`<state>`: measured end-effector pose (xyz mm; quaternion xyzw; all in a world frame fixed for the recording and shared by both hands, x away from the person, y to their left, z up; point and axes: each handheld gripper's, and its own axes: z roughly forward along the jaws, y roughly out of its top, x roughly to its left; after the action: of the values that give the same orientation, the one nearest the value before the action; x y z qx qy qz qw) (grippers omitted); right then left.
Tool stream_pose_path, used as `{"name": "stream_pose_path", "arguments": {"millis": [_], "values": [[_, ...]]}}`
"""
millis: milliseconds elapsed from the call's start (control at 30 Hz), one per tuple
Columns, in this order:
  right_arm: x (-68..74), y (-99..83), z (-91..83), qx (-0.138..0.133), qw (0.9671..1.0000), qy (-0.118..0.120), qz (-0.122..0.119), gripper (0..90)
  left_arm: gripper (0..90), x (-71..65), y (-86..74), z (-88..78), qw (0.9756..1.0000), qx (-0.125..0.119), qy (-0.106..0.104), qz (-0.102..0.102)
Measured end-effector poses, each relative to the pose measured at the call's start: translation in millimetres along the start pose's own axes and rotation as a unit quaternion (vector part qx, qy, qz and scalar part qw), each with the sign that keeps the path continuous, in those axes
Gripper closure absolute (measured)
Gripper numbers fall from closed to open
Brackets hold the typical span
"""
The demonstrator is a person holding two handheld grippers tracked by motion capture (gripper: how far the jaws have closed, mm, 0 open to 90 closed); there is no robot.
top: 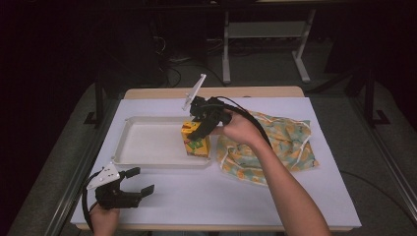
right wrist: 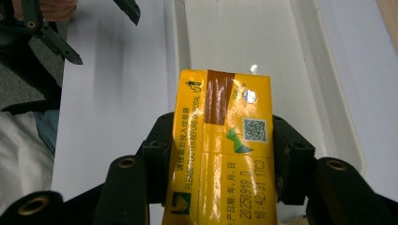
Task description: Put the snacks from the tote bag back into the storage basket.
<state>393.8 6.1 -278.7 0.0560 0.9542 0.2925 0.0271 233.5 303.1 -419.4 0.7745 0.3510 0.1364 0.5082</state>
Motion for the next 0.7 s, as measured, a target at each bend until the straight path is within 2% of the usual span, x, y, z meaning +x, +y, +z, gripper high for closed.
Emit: {"name": "stream_pose_path", "arguments": {"millis": [233,500,700], "values": [[-1.4,4.8,5.8,-0.005,1.0000,0.002,-0.006,49.5,13.4,0.3,0.4,0.7,1.0000,0.002,-0.002,-0.003],[-2.9,9.9,16.7,0.001,1.0000,0.004,-0.006,49.5,13.4,1.9,0.4,0.0,1.0000,-0.001,-0.003,-0.008],[-3.0,13.7,24.2,0.007,0.9999,0.005,-0.012,49.6,13.4,1.3,0.5,0.5,1.0000,0.001,-0.006,-0.003]]}}
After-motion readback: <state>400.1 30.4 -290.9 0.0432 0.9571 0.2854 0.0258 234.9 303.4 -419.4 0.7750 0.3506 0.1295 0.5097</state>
